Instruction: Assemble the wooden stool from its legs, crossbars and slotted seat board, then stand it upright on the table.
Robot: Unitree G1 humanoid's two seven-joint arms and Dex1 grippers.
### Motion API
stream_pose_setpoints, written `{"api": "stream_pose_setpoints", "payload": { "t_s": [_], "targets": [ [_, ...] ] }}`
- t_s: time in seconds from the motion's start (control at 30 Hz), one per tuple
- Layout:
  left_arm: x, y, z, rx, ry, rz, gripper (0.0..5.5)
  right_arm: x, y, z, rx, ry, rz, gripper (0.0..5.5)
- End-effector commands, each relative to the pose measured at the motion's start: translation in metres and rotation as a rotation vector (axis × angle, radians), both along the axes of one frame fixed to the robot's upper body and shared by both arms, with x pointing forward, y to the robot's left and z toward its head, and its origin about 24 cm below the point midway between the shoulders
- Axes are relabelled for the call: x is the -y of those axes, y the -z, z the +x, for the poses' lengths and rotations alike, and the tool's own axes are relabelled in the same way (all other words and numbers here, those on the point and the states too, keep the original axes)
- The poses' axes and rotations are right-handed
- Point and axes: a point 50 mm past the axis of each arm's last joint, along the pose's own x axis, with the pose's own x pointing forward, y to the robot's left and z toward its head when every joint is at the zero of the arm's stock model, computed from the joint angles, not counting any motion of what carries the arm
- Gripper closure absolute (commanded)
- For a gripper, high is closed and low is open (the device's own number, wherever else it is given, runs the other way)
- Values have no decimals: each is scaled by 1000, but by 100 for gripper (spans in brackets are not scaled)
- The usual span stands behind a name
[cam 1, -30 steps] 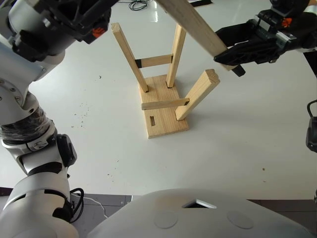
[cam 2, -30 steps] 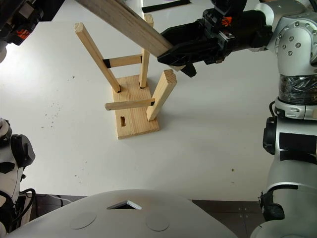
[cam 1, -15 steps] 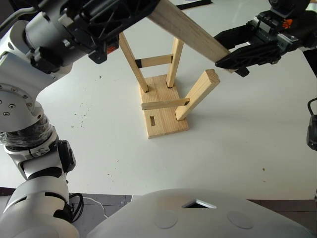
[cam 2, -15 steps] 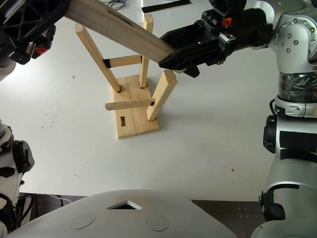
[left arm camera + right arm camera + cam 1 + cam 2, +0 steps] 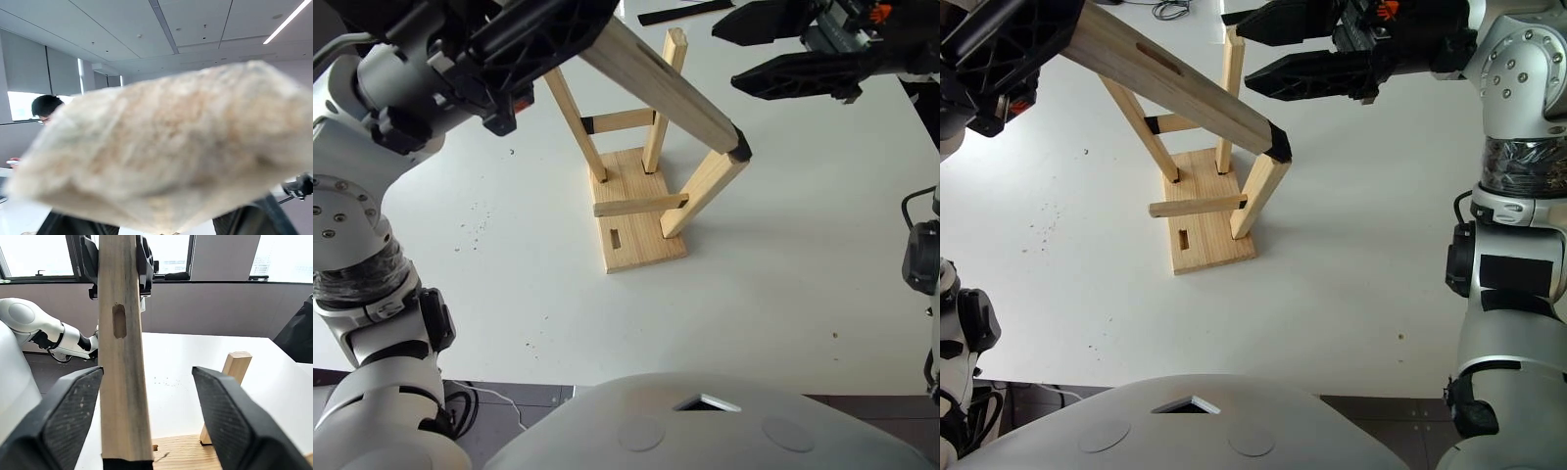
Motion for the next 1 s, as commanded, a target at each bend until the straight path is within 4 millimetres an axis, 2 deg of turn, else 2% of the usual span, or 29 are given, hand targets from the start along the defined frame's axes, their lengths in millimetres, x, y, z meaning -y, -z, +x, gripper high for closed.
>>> {"api": "stream_pose_setpoints", "payload": {
  "t_s": [0.03,0.13,0.23,0.37,0.5,0.63,0.77,1.0],
  "targets": [
    [-24,-17,3,68,-109,38,344,23,-25,6,115,170,99,155],
    [-41,-29,2,92,-126,59,344,46,-30,7,160,317,173,155],
    [-50,-22,2,74,-130,157,344,61,-25,3,178,426,221,155],
    [-77,21,6,-37,-180,406,344,78,-7,-12,196,579,273,155],
    [-90,50,8,-76,-227,460,344,87,7,-18,172,687,342,155],
    [-89,80,-2,-116,-242,466,344,87,19,-15,134,724,349,155],
    [-76,108,-20,-156,-245,433,344,81,13,-4,128,700,339,155],
    [-69,123,-30,-164,-291,383,344,77,7,10,121,655,303,155]
  ]
}}
